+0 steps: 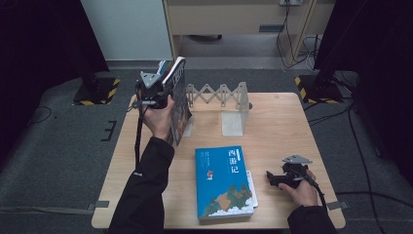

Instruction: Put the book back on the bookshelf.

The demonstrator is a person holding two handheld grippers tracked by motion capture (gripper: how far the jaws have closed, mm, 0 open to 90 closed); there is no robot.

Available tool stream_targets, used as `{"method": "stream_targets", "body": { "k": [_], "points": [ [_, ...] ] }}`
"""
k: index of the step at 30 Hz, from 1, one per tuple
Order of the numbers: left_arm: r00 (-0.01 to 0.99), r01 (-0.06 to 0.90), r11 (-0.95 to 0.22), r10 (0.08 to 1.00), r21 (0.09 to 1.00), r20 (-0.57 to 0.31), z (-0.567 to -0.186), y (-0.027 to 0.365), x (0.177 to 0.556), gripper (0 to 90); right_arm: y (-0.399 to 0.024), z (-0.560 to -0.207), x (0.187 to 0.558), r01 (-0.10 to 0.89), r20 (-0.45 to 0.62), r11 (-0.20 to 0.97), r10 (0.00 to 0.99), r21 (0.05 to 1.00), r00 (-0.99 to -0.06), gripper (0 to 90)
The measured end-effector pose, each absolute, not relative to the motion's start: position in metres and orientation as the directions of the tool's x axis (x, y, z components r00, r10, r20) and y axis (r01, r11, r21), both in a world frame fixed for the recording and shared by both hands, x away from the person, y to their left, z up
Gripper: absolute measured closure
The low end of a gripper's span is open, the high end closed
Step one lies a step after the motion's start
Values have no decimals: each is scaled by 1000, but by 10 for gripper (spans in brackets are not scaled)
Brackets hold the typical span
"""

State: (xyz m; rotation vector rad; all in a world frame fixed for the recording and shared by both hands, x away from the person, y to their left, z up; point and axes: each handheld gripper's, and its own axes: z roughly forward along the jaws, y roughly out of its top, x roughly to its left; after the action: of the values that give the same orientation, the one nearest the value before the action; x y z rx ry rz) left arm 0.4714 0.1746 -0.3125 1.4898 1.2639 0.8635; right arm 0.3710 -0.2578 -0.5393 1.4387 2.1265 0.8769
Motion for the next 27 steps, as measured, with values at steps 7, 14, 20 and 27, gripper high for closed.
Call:
{"method": "stream_targets", "body": {
  "k": [7,14,20,27],
  "points": [
    [190,279,0,980,960,-56,-321,173,476,823,-258,-539,371,660,3,263,928,704,-372,9],
    [179,285,-8,983,958,-45,-330,172,479,822,-257,-540,371,657,-1,265,928,706,-373,9],
    [185,290,-5,981,957,-51,-337,173,477,822,-257,-540,371,658,2,263,928,706,-373,9],
    [203,298,-11,978,955,-52,-340,176,471,820,-257,-539,371,658,3,265,926,704,-376,9]
  ]
}}
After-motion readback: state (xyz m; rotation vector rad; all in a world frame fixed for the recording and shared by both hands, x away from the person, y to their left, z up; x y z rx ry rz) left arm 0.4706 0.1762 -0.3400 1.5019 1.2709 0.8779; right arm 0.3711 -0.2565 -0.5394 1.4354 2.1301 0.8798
